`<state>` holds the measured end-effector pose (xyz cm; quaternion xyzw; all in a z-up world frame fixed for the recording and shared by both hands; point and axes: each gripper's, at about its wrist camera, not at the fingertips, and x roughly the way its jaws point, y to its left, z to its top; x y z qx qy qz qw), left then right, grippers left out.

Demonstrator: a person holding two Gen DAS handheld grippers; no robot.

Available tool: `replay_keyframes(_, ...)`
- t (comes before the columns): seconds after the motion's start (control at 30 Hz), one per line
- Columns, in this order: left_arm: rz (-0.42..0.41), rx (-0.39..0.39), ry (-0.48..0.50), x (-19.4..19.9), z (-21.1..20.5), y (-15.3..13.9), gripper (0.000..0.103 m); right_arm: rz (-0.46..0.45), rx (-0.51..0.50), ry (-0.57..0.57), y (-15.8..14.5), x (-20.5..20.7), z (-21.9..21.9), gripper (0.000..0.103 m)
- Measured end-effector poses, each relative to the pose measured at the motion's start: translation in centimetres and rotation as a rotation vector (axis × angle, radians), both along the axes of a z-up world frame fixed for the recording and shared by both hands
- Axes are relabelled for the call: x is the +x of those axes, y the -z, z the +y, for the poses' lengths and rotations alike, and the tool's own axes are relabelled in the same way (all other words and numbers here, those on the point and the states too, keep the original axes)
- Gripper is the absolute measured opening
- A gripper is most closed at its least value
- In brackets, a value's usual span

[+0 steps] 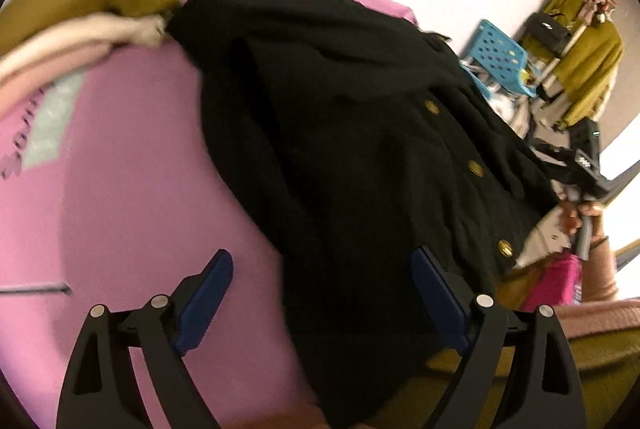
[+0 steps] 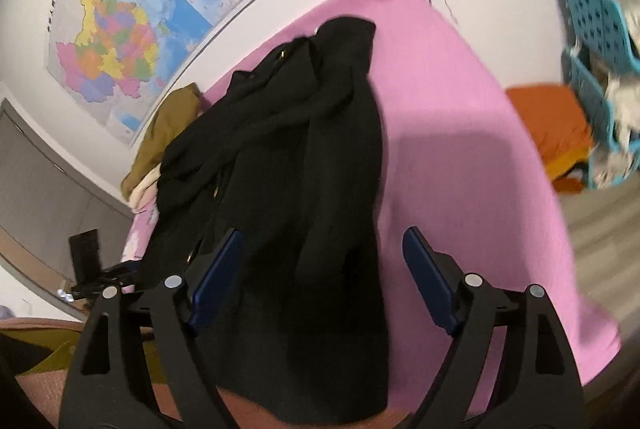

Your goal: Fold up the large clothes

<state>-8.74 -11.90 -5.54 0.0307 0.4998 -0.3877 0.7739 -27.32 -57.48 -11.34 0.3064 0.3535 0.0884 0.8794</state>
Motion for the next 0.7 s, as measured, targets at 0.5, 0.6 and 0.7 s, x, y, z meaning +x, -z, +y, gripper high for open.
replay_keyframes(0.5,0.174,-0.128,0.054,-1.0,-1.0,0.5,0.083,-0.062,0.001,-0.127,0.0,-1.5,2.5,0.086)
replay_keyframes(0.6,0.169,-0.102,0.023,-0.8,-0.7,0.5,0.07,-0.057,0.009,-0.12,0.0,-1.5,1.9,0.084)
replay_keyframes(0.7,0.178,-0.107,0.012,-0.9,-1.0,0.5,0.079,-0.033,-0.009,-0.093,0.5,-1.0,1.7,0.08)
